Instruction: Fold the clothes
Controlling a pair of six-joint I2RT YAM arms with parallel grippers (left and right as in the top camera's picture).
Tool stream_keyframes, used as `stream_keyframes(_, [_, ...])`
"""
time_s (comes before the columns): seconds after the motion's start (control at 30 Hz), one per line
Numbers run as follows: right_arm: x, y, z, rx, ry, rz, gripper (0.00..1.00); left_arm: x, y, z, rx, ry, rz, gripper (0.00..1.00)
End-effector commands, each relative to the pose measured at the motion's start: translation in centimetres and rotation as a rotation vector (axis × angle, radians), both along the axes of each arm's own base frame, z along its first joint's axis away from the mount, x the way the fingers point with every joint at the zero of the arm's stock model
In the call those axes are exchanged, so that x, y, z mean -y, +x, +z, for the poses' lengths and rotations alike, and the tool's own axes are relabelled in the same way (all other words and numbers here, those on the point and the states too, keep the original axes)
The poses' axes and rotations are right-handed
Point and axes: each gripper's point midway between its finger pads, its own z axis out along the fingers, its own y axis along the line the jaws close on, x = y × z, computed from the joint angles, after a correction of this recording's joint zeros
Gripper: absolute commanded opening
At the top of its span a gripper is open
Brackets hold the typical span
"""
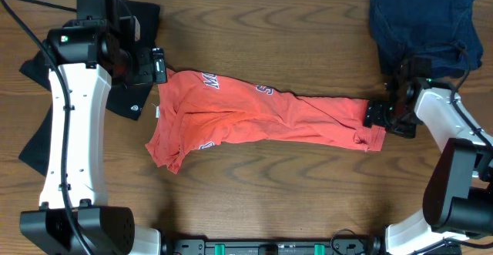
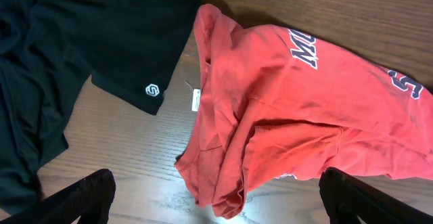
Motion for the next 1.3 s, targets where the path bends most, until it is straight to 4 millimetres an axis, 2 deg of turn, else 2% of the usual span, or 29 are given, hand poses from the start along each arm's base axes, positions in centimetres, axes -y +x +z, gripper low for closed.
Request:
stream_keyframes(0.0, [-1.1,-0.5,-1.0,0.008,0.076,-0.041,0.75,-0.4,-0.1,-0.7,-0.023,0.010,0.018,0.98])
stream_keyframes(0.1, [-2.0,-0.5,-1.8,0.027,0.127,-0.070,0.72,-0.4,-0.1,-0.7,-0.024,0.010,0.018,0.98])
stream_keyframes(0.3, [-2.3,-1.7,-3.3,0.013,0.145,-0.151,0.61,-0.4,-0.1,-0.7,-0.023,0.010,0.018,0.98])
stream_keyframes(0.4, [-2.8,-1.7,-3.5,0.021,0.174,-0.161,0.48,-0.4,-0.1,-0.7,-0.023,0.010,0.018,0.98])
stream_keyframes(0.5, [-3.0,-1.3,-3.4,0.037,0.189,-0.158,0.31,-0.4,-0.1,-0.7,-0.023,0.010,0.018,0.98])
stream_keyframes(0.6, [-2.7,-0.1,-2.9,0.079,0.201,-0.161,0.16,-0.4,-0.1,-0.7,-0.023,0.011,0.017,0.98])
stream_keyframes(0.7, [-1.6,1.4,-1.5,0.122,0.217,-0.187,0.02,-0.4,0.0,-0.7,-0.022,0.011,0.018,0.98])
stream_keyframes(0.8, [0.3,3.0,0.4,0.178,0.239,-0.191,0.01,-0.4,-0.1,-0.7,-0.023,0.011,0.018,0.98])
stream_keyframes(1.0, [4.5,4.5,4.1,0.248,0.252,-0.192,0.01,-0.4,-0.1,-0.7,-0.026,0.010,0.018,0.98])
stream_keyframes(1.17, [4.2,5.2,6.3,0.275,0.295,-0.131,0.01,-0.4,-0.1,-0.7,-0.026,0.010,0.018,0.98])
stream_keyframes(1.27, [2.6,5.4,7.1,0.255,0.304,-0.087,0.01,-0.4,-0.1,-0.7,-0.026,0.010,0.018,0.98])
